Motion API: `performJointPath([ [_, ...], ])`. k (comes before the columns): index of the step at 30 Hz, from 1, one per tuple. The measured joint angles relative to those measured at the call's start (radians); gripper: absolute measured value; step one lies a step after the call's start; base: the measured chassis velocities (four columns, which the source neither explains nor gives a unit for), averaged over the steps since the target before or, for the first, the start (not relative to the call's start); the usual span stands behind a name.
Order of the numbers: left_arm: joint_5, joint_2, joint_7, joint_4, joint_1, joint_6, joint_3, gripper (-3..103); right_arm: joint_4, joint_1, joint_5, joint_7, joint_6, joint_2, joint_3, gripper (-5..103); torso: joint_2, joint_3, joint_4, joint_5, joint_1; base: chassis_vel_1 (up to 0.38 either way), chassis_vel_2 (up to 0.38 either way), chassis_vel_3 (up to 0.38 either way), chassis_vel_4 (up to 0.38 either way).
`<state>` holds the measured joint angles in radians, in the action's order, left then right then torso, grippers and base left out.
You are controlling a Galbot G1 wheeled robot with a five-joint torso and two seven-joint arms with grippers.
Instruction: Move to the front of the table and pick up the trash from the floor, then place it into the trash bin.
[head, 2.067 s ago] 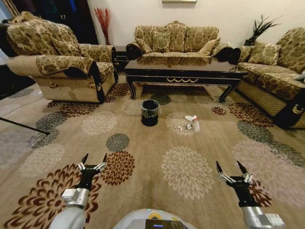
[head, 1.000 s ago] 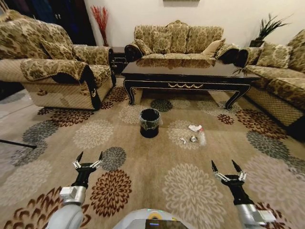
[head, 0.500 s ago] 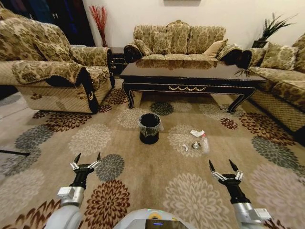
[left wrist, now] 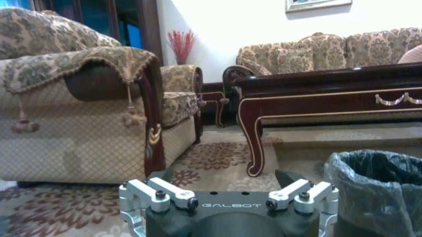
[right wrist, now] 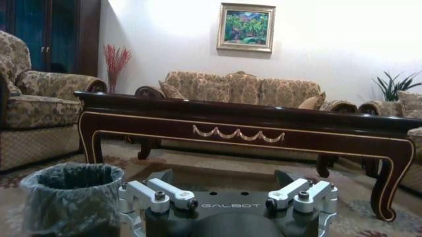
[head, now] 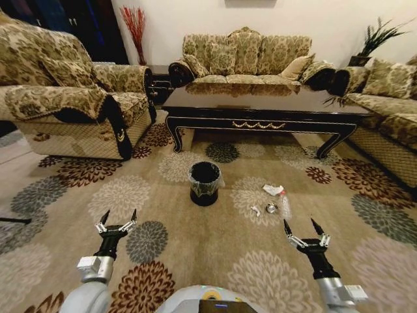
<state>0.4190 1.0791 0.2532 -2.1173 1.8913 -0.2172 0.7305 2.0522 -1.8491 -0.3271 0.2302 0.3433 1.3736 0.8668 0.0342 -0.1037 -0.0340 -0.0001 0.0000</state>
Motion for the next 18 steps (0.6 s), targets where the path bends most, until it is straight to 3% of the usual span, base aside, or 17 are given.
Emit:
performJointPath([
  [18,0.020,-0.007,-0.022,-0.033,-0.001,0.021,-0.003,100,0.000,0.015,0.008,-0.016,-0.003,-0.001,-0.027,100,0.000,0.000,0.0001,0.0001,0.000,-0.134,0.135,0.136,-0.133],
])
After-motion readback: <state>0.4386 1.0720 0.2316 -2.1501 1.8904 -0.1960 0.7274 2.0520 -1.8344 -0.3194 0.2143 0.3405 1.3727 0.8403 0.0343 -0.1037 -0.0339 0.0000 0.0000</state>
